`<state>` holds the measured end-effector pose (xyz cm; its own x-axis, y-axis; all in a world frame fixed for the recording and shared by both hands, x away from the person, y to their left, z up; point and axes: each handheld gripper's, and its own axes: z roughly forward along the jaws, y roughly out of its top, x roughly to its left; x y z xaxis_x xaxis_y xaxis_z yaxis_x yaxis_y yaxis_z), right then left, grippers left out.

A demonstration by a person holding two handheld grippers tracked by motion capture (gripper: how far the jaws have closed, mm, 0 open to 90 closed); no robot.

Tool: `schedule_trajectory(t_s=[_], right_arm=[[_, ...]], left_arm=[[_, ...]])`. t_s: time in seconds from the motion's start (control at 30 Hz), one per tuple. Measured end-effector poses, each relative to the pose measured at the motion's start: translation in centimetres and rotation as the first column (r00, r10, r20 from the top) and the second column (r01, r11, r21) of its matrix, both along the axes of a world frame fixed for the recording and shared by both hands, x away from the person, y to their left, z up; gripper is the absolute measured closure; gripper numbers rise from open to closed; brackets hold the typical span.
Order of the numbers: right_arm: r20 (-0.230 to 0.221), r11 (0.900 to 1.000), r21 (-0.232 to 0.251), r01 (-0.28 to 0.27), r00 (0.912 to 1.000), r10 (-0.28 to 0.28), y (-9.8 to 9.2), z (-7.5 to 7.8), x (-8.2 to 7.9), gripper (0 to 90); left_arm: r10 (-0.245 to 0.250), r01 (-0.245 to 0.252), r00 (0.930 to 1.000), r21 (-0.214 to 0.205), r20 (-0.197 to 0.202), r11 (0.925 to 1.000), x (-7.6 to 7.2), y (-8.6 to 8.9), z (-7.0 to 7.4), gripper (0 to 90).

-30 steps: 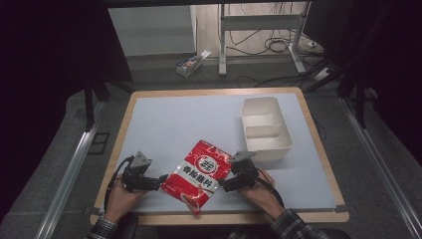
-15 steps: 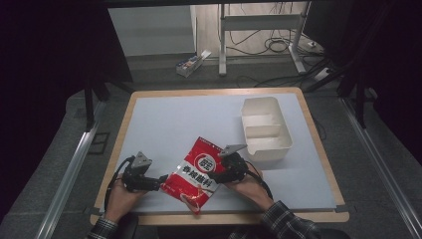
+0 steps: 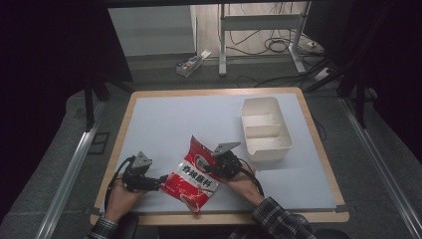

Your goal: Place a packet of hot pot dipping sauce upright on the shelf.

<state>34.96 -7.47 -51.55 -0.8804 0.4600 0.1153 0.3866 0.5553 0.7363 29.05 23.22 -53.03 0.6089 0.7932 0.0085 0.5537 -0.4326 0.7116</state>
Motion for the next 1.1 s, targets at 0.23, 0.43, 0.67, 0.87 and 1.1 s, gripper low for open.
schedule_trajectory(t_s=[0.23, 0.43, 0.67, 0.87, 1.1], right_arm=[[0.008, 0.998, 0.058, -0.026, 0.9997, 0.025, 0.0, 2.5, -0.1, 89.0], [0.032, 0.9946, 0.086, -0.058, 0.998, 0.055, 0.4, 4.8, -0.4, 89.0], [0.061, 0.9893, 0.115, -0.09, 0.9947, 0.083, 0.8, 7.2, -0.7, 89.1], [0.084, 0.9861, 0.132, -0.101, 0.9923, 0.09, 0.6, 8.9, -0.6, 89.1], [0.136, 0.9895, 0.116, -0.087, 0.9882, 0.071, 0.1, 10.3, -0.5, 89.1]], left_arm=[[0.011, -0.011, 0.9999, 0.004, 0.002, 0.9999, 0.1, 0.1, 0.0, 13.5], [0.015, -0.015, 0.9999, 0.003, 0.005, 0.9999, 0.1, 0.0, -0.1, 13.4], [0.023, -0.023, 0.9997, 0.007, 0.007, 0.9997, 0.2, 0.2, 0.0, 12.7], [0.018, -0.018, 0.9998, 0.006, 0.001, 0.9998, 0.2, 0.3, -0.1, 10.9], [0.013, -0.013, 0.9999, -0.009, 0.0, 0.9999, 0.2, 0.3, 0.0, 9.3]])
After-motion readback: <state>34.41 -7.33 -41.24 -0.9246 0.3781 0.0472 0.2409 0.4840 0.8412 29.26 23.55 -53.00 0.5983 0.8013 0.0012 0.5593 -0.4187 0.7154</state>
